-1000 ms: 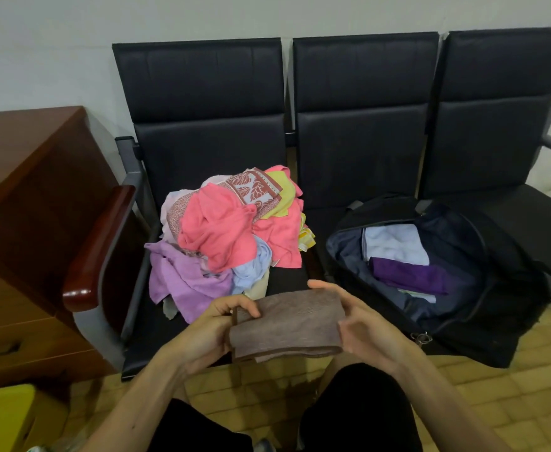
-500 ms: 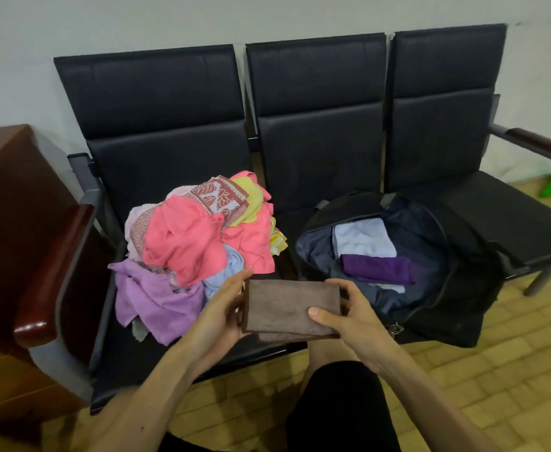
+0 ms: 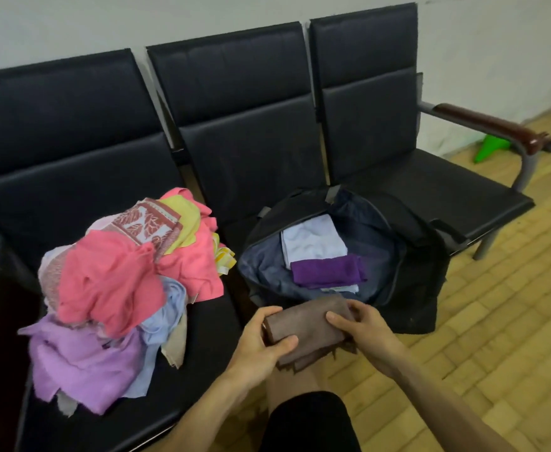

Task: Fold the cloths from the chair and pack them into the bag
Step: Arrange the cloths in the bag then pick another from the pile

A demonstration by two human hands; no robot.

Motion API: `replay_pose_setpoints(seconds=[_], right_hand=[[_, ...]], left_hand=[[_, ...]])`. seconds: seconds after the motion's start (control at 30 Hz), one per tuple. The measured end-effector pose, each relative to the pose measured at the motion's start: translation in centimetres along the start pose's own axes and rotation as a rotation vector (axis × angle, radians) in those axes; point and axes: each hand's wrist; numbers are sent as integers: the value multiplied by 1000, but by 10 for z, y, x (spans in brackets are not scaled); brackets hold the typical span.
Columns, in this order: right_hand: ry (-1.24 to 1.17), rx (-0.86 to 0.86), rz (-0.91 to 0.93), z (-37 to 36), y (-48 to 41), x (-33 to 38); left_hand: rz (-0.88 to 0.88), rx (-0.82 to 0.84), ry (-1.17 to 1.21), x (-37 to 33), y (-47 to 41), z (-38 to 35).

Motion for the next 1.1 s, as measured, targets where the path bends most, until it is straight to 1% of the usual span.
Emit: replay_pose_setpoints(seconds=[0.07, 0.17, 0.27, 0.37, 0.47, 0.53, 0.6, 0.63, 0.73, 0.83, 0.93, 1.03, 1.1], right_hand=[[-30, 18, -28, 23, -30, 15], [-95, -57, -80, 65, -79, 40], [-86, -136, -112, 101, -121, 58], [-45, -192, -128, 125, -156, 62], [108, -260, -118, 145, -183, 64], [304, -337, -80, 165, -197, 62], [547, -407, -65, 184, -202, 62], [616, -435, -73, 194, -204, 62], [713, -475, -87, 209, -205, 60], [895, -426, -86, 207, -209, 50], [1079, -265, -90, 200, -216, 38], [1238, -134, -50, 193, -224, 28], [1425, -112, -23, 191, -227, 25]], left_hand=[[-17, 30, -66, -12, -30, -21], [-35, 109, -154, -40, -87, -62], [-115, 186, -316, -67, -137, -95], [-209, 251, -471, -77, -176, -114], [-322, 318, -610, -76, -209, -128], [-390, 370, -726, -72, -231, -138], [-396, 390, -766, -68, -248, -147], [-386, 400, -756, -66, -257, -154], [-395, 422, -821, -58, -271, -172], [-331, 458, -917, -41, -280, -179], [-223, 507, -983, -24, -285, -173], [-205, 479, -1016, -15, -287, -167], [-217, 451, -1028, -11, -288, -167]])
Point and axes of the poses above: each hand's wrist, its own y-axis away from the middle knuckle, its own z-axis out of the back of the hand, x = y × z, and after that the axes turned 4 degrees about -z, right-handed
